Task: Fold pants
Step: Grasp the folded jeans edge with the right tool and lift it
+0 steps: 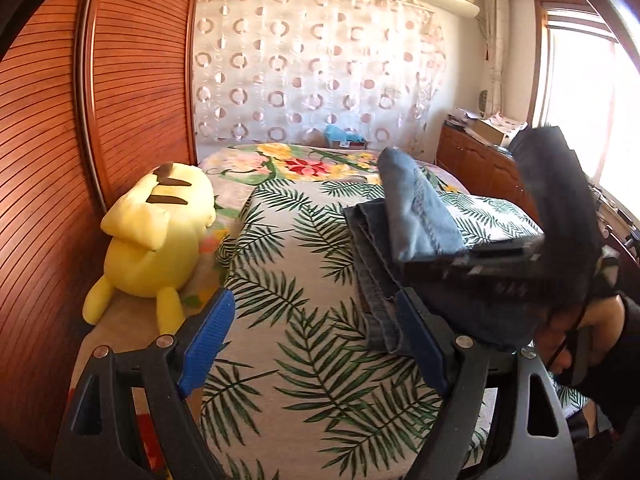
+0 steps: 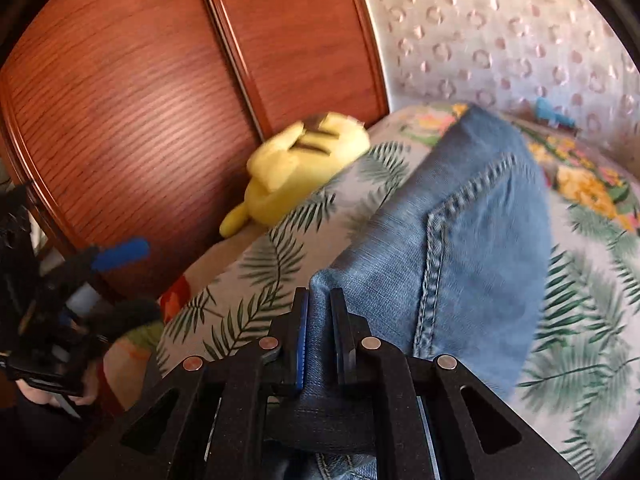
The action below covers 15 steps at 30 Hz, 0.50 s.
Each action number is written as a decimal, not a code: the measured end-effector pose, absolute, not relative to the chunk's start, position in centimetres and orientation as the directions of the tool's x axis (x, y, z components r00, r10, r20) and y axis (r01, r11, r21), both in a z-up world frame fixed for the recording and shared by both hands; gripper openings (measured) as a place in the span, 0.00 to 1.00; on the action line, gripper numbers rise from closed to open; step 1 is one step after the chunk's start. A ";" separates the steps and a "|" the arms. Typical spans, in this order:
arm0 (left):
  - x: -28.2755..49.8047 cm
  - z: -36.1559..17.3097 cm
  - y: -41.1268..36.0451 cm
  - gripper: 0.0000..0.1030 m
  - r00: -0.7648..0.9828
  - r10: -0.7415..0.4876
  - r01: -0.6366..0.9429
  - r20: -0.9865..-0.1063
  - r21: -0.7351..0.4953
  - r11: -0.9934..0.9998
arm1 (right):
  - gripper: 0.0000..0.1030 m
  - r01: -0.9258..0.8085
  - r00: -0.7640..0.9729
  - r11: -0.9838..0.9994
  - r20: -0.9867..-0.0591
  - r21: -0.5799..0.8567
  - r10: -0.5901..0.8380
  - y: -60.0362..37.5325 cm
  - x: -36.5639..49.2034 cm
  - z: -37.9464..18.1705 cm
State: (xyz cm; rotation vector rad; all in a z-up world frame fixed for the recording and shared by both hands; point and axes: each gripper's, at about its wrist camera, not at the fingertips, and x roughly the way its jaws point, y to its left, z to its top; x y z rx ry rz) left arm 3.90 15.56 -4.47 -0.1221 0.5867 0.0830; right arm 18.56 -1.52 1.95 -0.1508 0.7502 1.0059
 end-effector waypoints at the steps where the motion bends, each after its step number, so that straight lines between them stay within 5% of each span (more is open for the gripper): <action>1: 3.9 -4.6 15.7 0.81 0.827 0.047 -0.116 -0.560 -0.089 0.989 | 0.10 -0.808 0.303 0.549 -0.647 0.216 0.700 -0.9 18.8 1.4; 5: 4.0 -4.8 15.7 0.80 0.821 0.050 -0.115 -0.568 -0.079 0.990 | 0.10 -0.797 0.322 0.577 -0.684 0.177 0.655 1.0 19.2 0.6; 13: 4.4 -4.7 14.6 0.81 0.819 0.024 -0.088 -0.573 -0.084 0.993 | 0.28 -0.792 0.373 0.582 -0.606 0.186 0.702 -1.3 18.6 4.6; 15: 4.8 -4.7 13.8 0.81 0.820 0.008 -0.068 -0.573 -0.084 0.994 | 0.39 -0.790 0.402 0.588 -0.578 0.174 0.710 -2.6 18.8 5.8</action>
